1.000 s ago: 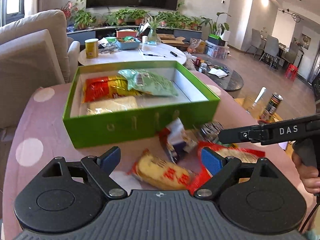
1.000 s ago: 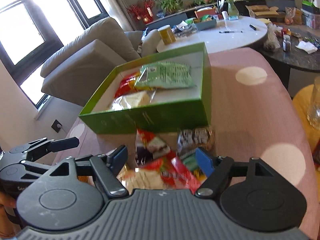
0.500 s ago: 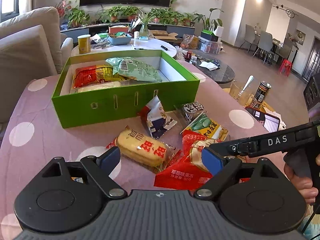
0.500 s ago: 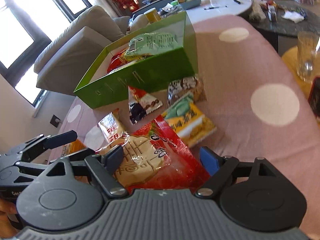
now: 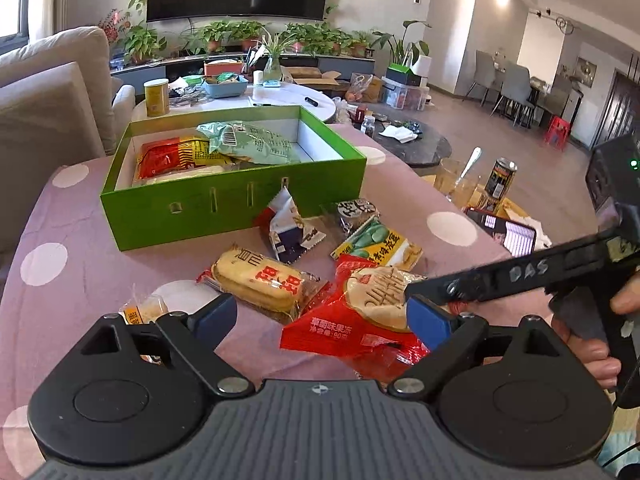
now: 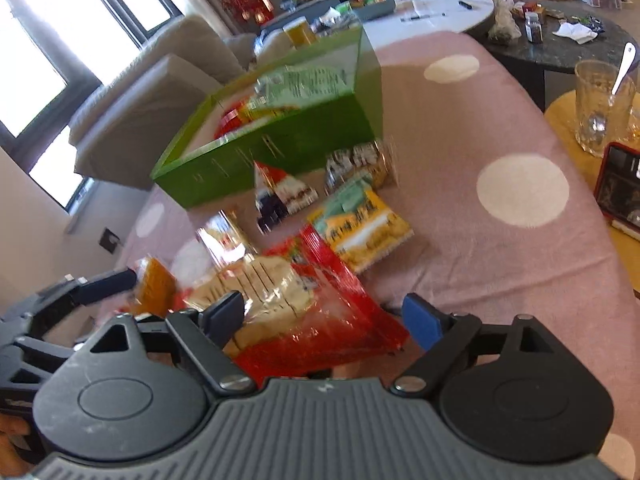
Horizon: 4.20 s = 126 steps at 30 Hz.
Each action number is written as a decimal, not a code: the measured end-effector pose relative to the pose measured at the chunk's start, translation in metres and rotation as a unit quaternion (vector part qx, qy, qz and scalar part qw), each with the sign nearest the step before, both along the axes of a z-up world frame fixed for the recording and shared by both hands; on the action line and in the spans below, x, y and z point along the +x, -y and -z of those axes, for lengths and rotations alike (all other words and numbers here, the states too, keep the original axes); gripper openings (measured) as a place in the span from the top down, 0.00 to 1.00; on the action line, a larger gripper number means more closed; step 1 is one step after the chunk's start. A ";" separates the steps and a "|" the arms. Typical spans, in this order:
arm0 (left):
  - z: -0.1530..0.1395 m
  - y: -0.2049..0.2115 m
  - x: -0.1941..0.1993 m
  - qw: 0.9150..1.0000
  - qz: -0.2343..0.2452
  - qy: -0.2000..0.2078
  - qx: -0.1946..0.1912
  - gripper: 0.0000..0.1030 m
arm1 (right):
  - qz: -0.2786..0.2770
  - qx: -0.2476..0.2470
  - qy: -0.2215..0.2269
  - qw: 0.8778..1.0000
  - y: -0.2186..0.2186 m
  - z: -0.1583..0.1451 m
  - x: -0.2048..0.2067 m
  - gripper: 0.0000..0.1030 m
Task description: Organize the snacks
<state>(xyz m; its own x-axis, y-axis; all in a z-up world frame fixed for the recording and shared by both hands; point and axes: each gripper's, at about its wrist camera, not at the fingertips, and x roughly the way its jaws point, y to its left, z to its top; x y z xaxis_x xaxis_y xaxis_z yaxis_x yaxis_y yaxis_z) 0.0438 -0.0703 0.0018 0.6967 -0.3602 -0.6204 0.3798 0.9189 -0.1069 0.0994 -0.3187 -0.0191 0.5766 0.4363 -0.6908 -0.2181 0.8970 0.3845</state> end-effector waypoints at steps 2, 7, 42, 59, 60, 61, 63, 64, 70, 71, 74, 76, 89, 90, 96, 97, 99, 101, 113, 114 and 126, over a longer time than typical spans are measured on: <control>0.002 0.002 -0.001 1.000 -0.005 0.000 0.010 0.12 | -0.003 -0.002 -0.010 1.000 -0.003 0.008 0.000 0.18; 0.006 -0.007 -0.002 1.000 -0.026 -0.012 0.007 0.12 | 0.003 -0.039 0.017 0.999 -0.024 0.012 -0.009 0.11; 0.031 -0.003 0.004 0.996 -0.011 -0.082 -0.038 0.09 | -0.029 0.033 -0.011 0.999 -0.016 0.012 -0.004 0.37; 0.034 0.021 -0.002 0.998 0.017 -0.054 0.021 0.20 | -0.080 0.043 -0.022 0.996 -0.034 0.011 0.002 0.51; 0.031 0.019 -0.002 0.998 0.018 -0.053 0.018 0.22 | -0.081 0.046 -0.018 0.995 -0.034 0.010 0.000 0.53; 0.029 0.017 -0.002 0.998 0.019 -0.052 0.015 0.22 | -0.081 0.051 -0.017 0.995 -0.033 0.008 -0.001 0.53; 0.022 0.015 -0.003 0.999 0.020 -0.042 0.013 0.22 | -0.082 0.060 -0.010 0.995 -0.033 0.003 -0.004 0.53; 0.018 0.015 -0.004 0.999 0.022 -0.034 0.014 0.23 | -0.084 0.061 -0.002 0.995 -0.033 -0.001 -0.006 0.53; -0.011 0.017 0.003 0.999 0.031 0.008 0.017 0.23 | -0.081 0.072 0.031 0.994 -0.032 -0.029 -0.003 0.53; -0.016 0.017 0.006 0.999 0.031 0.014 0.019 0.23 | -0.079 0.075 0.035 0.993 -0.032 -0.034 0.000 0.53; -0.032 0.020 0.017 0.998 0.034 0.034 0.027 0.22 | -0.073 0.080 0.051 0.993 -0.032 -0.048 0.009 0.53; -0.041 0.020 0.029 0.998 0.032 0.042 0.020 0.22 | -0.070 0.082 0.064 0.992 -0.032 -0.058 0.017 0.53; -0.062 0.030 0.105 0.997 0.025 0.065 0.024 0.22 | -0.046 0.106 0.081 0.990 -0.028 -0.079 0.082 0.53; -0.061 0.030 0.110 0.997 0.025 0.064 0.025 0.22 | -0.046 0.107 0.081 0.990 -0.027 -0.078 0.086 0.53; -0.055 0.032 0.142 0.997 0.030 0.064 0.028 0.22 | -0.039 0.113 0.078 0.990 -0.023 -0.072 0.112 0.53; -0.052 0.032 0.149 0.997 0.031 0.063 0.028 0.22 | -0.038 0.114 0.078 0.990 -0.022 -0.072 0.116 0.53; -0.048 0.031 0.159 0.997 0.032 0.061 0.028 0.22 | -0.037 0.115 0.076 0.990 -0.022 -0.069 0.124 0.53; -0.043 0.029 0.168 0.997 0.032 0.058 0.028 0.22 | -0.037 0.115 0.073 0.990 -0.023 -0.065 0.132 0.53; -0.012 0.019 0.207 0.997 0.018 0.042 0.059 0.22 | 0.025 0.060 0.103 0.993 -0.024 -0.043 0.143 0.52; -0.008 0.017 0.206 0.997 0.017 0.039 0.064 0.22 | 0.034 0.046 0.105 0.993 -0.022 -0.040 0.141 0.52; -0.014 -0.016 0.176 0.998 -0.013 0.037 0.044 0.21 | 0.010 0.050 0.115 0.992 -0.021 -0.051 0.116 0.51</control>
<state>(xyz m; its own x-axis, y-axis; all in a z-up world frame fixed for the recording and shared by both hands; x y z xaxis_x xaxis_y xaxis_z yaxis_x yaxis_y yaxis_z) 0.2201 -0.0539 0.0161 0.7507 -0.2883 -0.5945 0.3599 0.9330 0.0019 0.2153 -0.2973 0.0322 0.7228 0.4834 -0.4939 -0.2936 0.8618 0.4137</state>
